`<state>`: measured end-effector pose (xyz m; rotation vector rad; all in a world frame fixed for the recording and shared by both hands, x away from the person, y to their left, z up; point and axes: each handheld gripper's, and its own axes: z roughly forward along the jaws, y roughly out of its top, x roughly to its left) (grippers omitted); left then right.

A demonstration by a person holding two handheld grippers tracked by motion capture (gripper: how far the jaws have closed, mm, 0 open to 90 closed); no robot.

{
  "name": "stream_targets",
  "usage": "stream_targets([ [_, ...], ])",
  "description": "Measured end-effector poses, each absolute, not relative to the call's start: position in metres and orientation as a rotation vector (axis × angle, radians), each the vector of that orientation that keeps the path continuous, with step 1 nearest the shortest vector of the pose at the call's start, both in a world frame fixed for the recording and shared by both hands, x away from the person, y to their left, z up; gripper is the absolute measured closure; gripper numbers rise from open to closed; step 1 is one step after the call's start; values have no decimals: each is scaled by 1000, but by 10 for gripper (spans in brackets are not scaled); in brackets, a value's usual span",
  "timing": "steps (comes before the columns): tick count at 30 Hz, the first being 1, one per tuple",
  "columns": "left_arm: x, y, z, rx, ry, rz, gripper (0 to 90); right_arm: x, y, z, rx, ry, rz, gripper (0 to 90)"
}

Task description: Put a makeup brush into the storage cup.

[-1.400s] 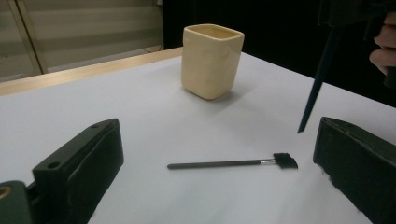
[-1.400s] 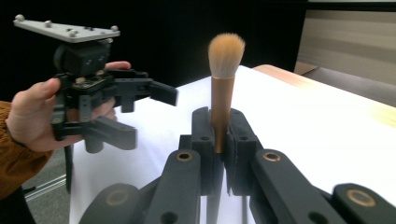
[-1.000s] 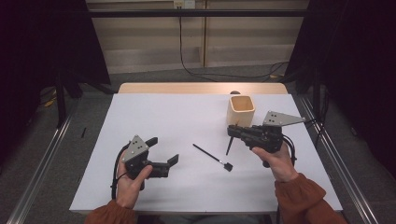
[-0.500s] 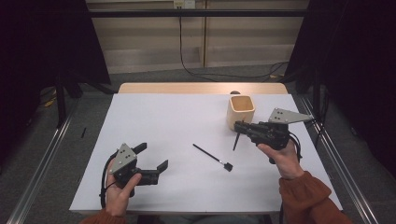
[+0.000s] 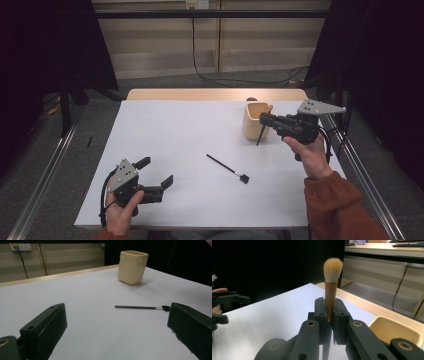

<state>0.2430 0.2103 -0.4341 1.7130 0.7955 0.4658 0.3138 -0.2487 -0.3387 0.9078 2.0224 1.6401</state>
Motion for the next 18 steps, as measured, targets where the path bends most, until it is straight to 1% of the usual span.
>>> stream_targets([
  [10, 242, 214, -433, 1715, 814, 493, 28, 333, -254, -323, 928, 1982, 1630, 838],
  [18, 238, 213, -431, 1722, 802, 485, 25, 352, -254, -310, 947, 1961, 1614, 838],
])
